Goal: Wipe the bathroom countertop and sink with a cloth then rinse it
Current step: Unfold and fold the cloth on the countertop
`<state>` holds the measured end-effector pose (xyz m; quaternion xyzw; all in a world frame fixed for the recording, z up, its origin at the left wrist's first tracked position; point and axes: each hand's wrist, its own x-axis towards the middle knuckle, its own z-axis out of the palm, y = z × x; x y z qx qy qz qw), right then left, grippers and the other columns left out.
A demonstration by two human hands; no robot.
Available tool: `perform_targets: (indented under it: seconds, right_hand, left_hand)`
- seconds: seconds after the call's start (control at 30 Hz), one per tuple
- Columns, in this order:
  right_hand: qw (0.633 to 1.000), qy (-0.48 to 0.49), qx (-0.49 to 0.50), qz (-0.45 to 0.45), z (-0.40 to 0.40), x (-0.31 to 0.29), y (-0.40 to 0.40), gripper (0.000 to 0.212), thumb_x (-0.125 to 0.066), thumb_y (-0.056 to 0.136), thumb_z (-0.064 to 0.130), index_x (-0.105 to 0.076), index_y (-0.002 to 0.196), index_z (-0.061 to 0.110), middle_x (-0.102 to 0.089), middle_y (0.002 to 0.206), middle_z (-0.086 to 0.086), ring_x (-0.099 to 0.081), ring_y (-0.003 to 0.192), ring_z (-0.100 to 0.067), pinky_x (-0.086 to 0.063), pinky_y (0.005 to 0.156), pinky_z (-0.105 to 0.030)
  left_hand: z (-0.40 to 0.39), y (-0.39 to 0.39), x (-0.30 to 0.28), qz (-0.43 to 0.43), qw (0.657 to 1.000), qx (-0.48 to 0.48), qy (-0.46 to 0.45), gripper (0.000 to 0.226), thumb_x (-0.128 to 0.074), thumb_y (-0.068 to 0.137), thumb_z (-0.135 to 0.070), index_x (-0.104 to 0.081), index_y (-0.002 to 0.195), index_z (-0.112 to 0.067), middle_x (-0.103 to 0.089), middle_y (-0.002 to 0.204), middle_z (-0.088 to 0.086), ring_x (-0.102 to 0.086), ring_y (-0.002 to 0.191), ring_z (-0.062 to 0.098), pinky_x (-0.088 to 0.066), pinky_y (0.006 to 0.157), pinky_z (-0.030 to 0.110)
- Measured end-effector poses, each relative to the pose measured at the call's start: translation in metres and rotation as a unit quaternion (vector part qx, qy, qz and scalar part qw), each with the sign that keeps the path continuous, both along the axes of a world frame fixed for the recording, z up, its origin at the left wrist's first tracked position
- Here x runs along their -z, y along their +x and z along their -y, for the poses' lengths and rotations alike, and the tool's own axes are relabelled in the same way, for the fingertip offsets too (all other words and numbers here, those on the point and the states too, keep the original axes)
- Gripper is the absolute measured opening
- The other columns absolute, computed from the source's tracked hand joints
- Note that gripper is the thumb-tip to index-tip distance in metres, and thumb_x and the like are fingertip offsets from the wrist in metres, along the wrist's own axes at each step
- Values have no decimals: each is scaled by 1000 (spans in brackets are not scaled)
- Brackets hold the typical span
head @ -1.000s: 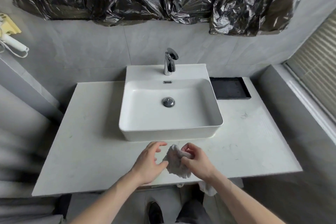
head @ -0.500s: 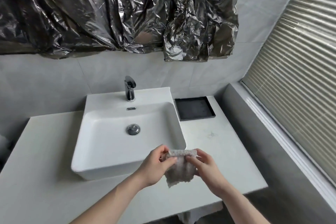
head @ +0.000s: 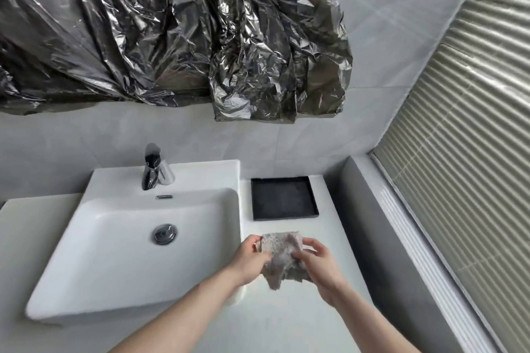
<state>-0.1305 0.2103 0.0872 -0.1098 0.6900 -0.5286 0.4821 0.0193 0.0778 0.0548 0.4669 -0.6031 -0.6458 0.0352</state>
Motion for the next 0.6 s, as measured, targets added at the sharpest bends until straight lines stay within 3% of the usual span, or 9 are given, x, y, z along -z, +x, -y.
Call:
perform_targets:
  seconds: [0.1, 0.2, 0.3, 0.37, 0.43, 0.6]
  right_hand:
    - [1000, 22, -4, -9, 14, 10, -31, 22, -64, 93, 2, -64, 113, 12, -79, 96, -13, -75, 75, -24, -59, 62, -33]
    - [999, 46, -16, -18, 29, 23, -61, 25, -66, 92, 3, -64, 115, 11, -79, 97, -14, -76, 72, -22, -59, 57, -31]
    - [997, 63, -29, -34, 44, 37, -84, 27, -67, 91, 5, -65, 118, 8, -78, 96, -15, -78, 74, -27, -62, 62, -36]
    - [996, 69, -39, -40, 58, 44, -99, 23, -69, 90, 8, -69, 114, 10, -80, 93, -12, -79, 76, -25, -63, 63, -36]
    - [995, 76, -46, -44, 73, 51, -110, 19, -69, 91, 9, -70, 110, 12, -80, 91, -9, -79, 77, -23, -63, 64, -35]
    - [993, 86, -66, -54, 113, 71, -140, 21, -70, 91, 11, -69, 112, 12, -79, 97, -7, -79, 81, -21, -66, 74, -42]
  left_hand:
    - [4, -32, -7, 12, 999, -12, 29, 51, -63, 64, -21, -60, 113, -32, -73, 103, 5, -72, 99, 28, -59, 87, 54]
    - [13, -61, -9, 47, 998, -21, 20, 55, -58, 68, -19, -58, 121, -32, -71, 104, 1, -71, 98, 24, -60, 89, 46]
    - [21, -83, -16, 92, 996, 4, -20, 50, -55, 78, -14, -51, 121, -38, -65, 107, -6, -67, 99, 21, -56, 81, 29]
    - [33, -98, -13, 113, 993, 12, -41, 53, -55, 82, -11, -50, 129, -36, -62, 111, -6, -62, 102, 19, -50, 75, 25]
    - [49, -110, -5, 132, 990, 18, -50, 57, -55, 82, -11, -50, 135, -31, -60, 115, -5, -59, 104, 18, -46, 76, 23]
    - [86, -138, 14, 162, 986, 15, -46, 59, -54, 79, -12, -51, 135, -30, -64, 114, -5, -61, 104, 17, -53, 86, 26]
